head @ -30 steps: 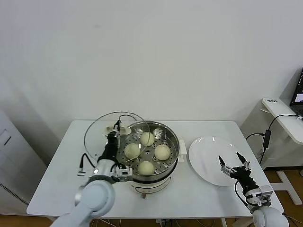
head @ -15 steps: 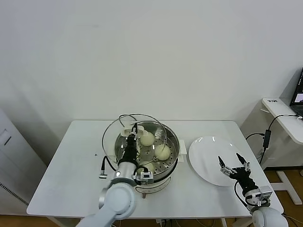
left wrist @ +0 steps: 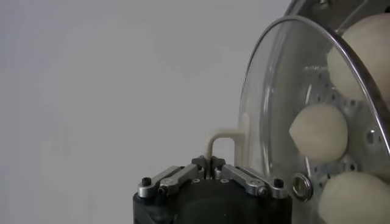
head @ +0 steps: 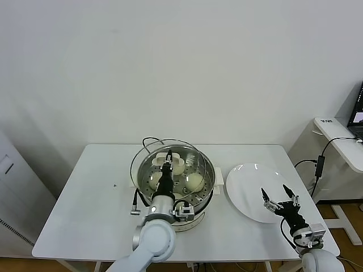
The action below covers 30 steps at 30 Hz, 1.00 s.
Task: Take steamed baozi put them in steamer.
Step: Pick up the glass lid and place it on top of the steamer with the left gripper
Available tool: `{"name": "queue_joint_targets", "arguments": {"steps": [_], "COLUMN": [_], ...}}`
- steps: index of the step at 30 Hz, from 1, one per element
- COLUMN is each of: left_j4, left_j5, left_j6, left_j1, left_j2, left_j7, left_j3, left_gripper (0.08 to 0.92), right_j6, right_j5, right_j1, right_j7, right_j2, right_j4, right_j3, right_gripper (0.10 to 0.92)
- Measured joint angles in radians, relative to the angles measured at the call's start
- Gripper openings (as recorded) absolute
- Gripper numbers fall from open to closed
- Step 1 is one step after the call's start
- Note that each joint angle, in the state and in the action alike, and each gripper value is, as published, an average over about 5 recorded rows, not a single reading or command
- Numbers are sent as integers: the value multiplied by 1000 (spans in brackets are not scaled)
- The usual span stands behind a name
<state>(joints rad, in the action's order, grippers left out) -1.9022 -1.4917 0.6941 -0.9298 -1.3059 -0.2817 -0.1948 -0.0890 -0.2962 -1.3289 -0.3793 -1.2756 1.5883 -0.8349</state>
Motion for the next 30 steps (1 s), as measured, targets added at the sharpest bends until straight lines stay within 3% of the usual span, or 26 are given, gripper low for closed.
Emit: {"name": "queue_joint_targets", "arguments": {"steps": [30], "left_j4": [46], "left_j5": [-54], "left_j6": [-8], "left_j1": [-35], "left_j2": [-70], "left_j7": [9], "left_j3": [-18], "left_gripper": [111], "right_j6": [-5], "right_j5": [9], "right_j1": [-2], "right_j7": [-11], "right_j2": [-11], "right_j4": [-15], "right_j3": [-5], "right_gripper": [823]}}
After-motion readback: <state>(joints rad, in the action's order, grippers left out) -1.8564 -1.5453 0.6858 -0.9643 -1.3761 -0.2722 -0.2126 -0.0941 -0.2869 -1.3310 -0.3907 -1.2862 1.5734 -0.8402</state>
